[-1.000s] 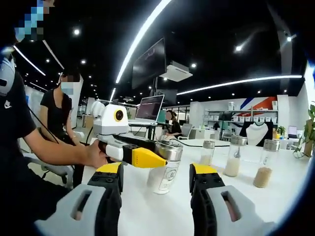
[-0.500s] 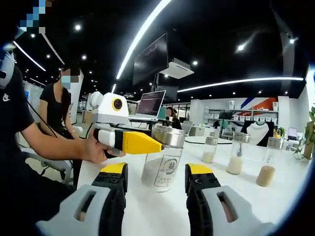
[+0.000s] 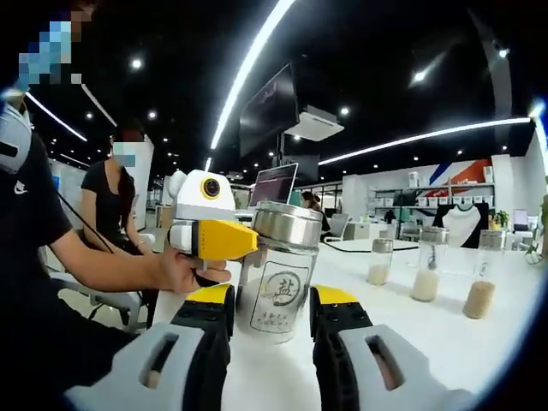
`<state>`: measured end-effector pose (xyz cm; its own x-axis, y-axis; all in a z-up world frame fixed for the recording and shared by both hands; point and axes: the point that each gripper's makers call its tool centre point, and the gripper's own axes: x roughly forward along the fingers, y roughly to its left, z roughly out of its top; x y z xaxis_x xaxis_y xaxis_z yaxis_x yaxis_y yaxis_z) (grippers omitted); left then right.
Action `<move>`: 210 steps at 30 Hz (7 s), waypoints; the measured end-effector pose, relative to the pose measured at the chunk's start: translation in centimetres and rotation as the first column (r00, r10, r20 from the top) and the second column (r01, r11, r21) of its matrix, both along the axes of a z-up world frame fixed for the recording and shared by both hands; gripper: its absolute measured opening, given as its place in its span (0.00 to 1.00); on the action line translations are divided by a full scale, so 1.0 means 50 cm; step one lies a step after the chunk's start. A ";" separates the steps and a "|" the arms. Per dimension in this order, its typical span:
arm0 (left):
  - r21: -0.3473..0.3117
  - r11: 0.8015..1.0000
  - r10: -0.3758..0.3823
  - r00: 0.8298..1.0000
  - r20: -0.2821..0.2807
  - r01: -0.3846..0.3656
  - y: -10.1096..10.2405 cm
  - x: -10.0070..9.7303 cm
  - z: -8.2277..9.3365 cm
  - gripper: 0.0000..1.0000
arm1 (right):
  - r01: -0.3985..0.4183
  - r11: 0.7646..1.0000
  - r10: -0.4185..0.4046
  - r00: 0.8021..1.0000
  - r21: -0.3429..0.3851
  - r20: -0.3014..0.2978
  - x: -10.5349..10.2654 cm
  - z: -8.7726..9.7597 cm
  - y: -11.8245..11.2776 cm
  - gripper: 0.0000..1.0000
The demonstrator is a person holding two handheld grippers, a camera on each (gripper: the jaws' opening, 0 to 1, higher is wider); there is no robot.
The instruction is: Rotate the seasoning bottle until the label or dispensing opening points toward the visible target arrow and the bottle remains upright within the marked orientation range
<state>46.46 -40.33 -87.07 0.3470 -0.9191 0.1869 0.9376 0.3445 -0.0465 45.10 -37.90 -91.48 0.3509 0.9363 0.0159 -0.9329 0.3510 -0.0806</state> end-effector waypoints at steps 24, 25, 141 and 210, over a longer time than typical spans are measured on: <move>-0.033 0.978 0.206 0.978 -0.009 -0.207 0.007 0.050 -0.017 0.35 | 0.397 0.909 -0.393 0.918 -0.123 0.061 0.061 -0.022 -0.011 0.30; -0.041 0.976 0.214 0.977 -0.018 -0.215 0.008 0.052 -0.017 0.36 | 0.400 0.909 -0.396 0.917 -0.121 0.057 0.061 -0.022 -0.011 0.30; 0.138 0.959 0.273 0.938 -0.214 -0.247 0.188 0.135 -0.088 0.34 | 0.319 0.946 -0.323 0.942 -0.050 -0.093 0.049 -0.030 -0.035 0.30; 0.192 0.826 0.559 0.817 -0.144 -0.531 0.217 0.154 -0.094 0.32 | 0.330 0.943 -0.333 0.932 -0.046 -0.145 0.054 -0.042 -0.046 0.27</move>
<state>54.18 -29.46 -91.78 0.8135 -0.5799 -0.0445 0.5725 0.8119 -0.1139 47.82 -40.21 -93.60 0.6385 0.7657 -0.0776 -0.7654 0.6423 0.0393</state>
